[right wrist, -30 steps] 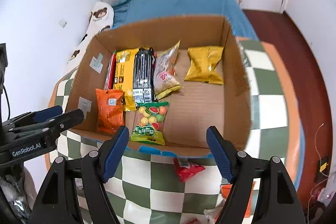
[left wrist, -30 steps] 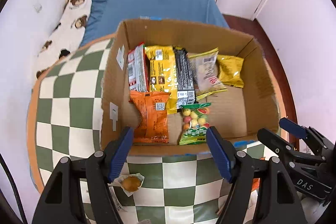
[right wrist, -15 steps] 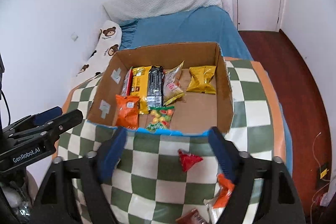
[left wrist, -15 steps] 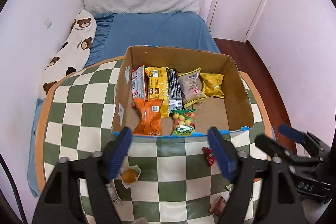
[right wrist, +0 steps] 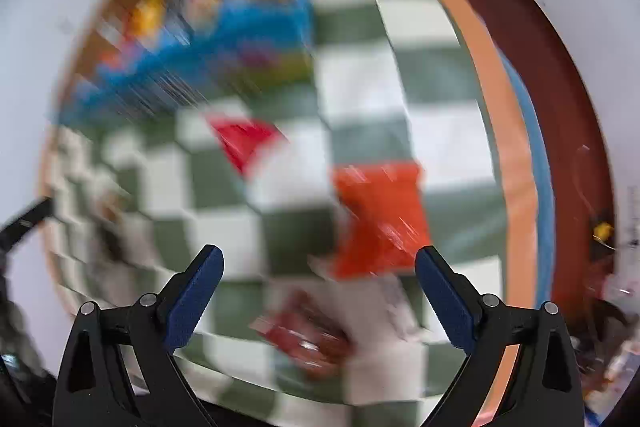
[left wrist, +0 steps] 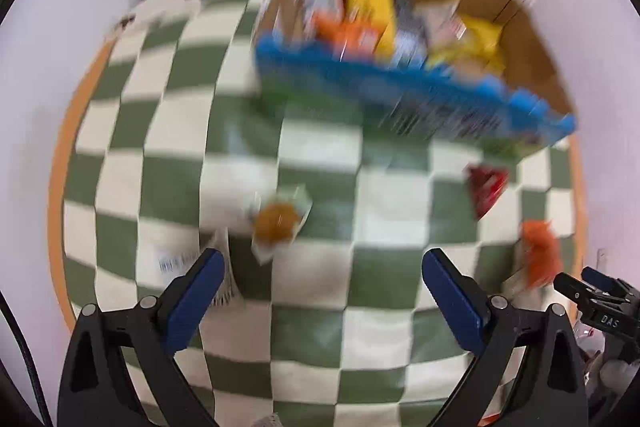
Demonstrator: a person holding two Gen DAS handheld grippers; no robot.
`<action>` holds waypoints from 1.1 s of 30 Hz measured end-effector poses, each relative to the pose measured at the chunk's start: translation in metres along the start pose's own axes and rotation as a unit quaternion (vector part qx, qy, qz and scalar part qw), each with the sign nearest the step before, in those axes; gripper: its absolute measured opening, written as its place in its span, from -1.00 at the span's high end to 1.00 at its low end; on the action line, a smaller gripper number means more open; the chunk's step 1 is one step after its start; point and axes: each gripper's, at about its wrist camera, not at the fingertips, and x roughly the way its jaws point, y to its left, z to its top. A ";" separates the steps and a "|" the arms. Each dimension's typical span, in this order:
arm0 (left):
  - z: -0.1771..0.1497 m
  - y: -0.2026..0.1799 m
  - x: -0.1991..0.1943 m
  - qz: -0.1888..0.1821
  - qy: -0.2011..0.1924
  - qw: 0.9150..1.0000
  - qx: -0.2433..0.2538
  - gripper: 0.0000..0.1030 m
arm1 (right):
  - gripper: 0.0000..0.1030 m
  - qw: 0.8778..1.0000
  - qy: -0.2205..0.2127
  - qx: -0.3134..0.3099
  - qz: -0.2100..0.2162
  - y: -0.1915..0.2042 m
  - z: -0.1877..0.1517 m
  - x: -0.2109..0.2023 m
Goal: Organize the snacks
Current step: 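Move both tools back over the snacks on the mat, then grasp the white bread pack with the left tool while the right tool grasps another white pack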
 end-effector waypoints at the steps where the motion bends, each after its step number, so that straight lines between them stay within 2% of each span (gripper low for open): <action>1: -0.005 0.002 0.009 0.004 0.010 1.000 -0.001 -0.97 | -0.91 1.000 0.014 -0.008 -0.013 -0.004 -0.005 0.014; 4: -0.020 0.003 0.027 0.019 0.031 0.999 0.002 -0.97 | -0.89 0.997 0.059 -0.027 -0.042 -0.011 -0.020 0.056; 6: -0.028 0.004 0.035 0.027 0.041 0.999 0.005 -0.97 | -0.59 0.995 0.080 -0.038 -0.046 -0.013 -0.029 0.078; 7: -0.032 0.005 0.038 0.031 0.044 0.999 0.006 -0.97 | -0.25 0.994 0.086 -0.042 -0.050 -0.013 -0.033 0.086; 10: -0.041 0.017 0.039 0.037 0.051 0.998 -0.003 -0.97 | -0.11 0.993 0.076 -0.060 -0.072 -0.009 -0.041 0.095; 14: -0.044 0.056 0.026 0.042 0.043 0.997 -0.054 -0.97 | 0.07 0.997 0.046 -0.047 -0.029 0.002 -0.041 0.073; 18: -0.043 0.093 0.020 0.054 0.039 0.995 -0.078 -0.96 | 0.09 0.997 0.031 -0.064 0.037 0.040 -0.036 0.055; 21: -0.041 0.107 0.025 0.075 0.046 0.995 -0.038 -0.96 | 0.09 0.994 0.033 -0.085 0.068 0.080 -0.029 0.058; 24: -0.039 0.104 0.041 0.101 0.065 0.992 0.033 -0.96 | 0.09 0.990 0.048 -0.082 0.102 0.107 -0.023 0.069; 26: -0.040 0.093 0.054 0.120 0.080 0.984 0.103 -0.97 | 0.08 0.988 0.055 -0.081 0.116 0.117 -0.020 0.074; 28: -0.045 0.076 0.067 0.137 0.088 0.968 0.189 -0.97 | 0.07 0.988 0.063 -0.089 0.111 0.127 -0.015 0.080; 30: -0.054 0.059 0.084 0.147 0.110 0.944 0.274 -0.97 | -0.01 0.987 0.067 -0.090 0.114 0.129 -0.012 0.082; 32: -0.065 0.045 0.107 0.170 0.135 0.915 0.341 -0.97 | -0.15 0.988 0.068 -0.083 0.110 0.129 -0.013 0.081; 33: -0.065 0.043 0.112 0.177 0.133 0.911 0.348 -0.94 | -0.15 0.988 0.068 -0.078 0.111 0.126 -0.014 0.080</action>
